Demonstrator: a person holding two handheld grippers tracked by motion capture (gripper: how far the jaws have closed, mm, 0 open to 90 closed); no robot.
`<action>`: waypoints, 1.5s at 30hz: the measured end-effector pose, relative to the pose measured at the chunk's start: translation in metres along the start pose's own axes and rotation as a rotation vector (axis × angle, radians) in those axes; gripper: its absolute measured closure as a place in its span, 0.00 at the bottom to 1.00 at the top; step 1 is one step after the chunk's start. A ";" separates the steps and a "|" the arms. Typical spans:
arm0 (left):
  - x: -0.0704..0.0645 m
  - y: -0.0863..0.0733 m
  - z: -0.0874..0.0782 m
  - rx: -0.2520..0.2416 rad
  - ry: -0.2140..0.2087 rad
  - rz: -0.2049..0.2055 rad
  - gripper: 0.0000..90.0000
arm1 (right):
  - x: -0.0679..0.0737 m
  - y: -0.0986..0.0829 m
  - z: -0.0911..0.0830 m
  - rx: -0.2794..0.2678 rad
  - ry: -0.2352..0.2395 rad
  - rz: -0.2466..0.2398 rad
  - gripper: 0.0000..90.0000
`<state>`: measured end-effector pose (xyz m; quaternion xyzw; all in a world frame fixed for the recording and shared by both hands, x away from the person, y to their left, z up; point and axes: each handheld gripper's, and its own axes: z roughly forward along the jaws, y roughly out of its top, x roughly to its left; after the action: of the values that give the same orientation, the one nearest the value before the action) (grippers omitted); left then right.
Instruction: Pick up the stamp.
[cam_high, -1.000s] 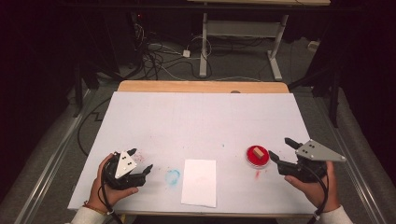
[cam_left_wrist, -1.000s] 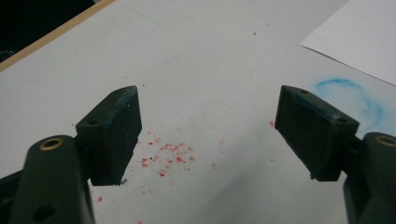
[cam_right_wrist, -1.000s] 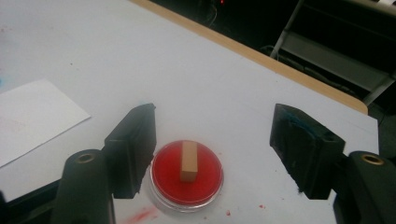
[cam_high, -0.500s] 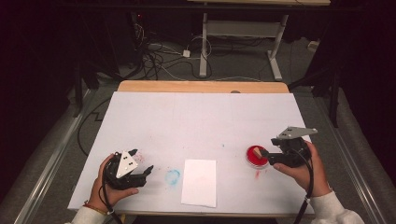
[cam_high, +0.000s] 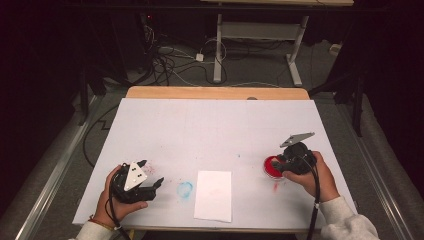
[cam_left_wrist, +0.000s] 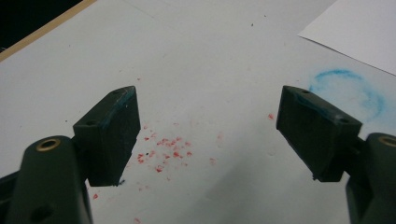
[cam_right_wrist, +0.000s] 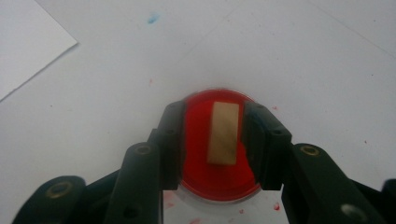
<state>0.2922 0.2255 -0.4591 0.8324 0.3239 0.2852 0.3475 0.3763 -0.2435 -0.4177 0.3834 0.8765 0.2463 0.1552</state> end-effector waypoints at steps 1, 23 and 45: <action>0.000 0.000 0.000 0.000 -0.001 0.000 0.23 | 0.000 0.000 0.001 0.007 -0.007 0.002 0.70; 0.000 0.000 0.001 0.009 -0.014 0.000 0.23 | -0.004 -0.002 0.015 0.055 0.001 -0.022 0.84; 0.006 -0.001 0.005 0.002 -0.033 -0.009 0.23 | -0.009 -0.003 -0.004 -0.051 0.007 -0.015 0.85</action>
<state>0.2984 0.2284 -0.4613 0.8360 0.3223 0.2693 0.3532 0.3786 -0.2538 -0.4151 0.3717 0.8733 0.2690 0.1637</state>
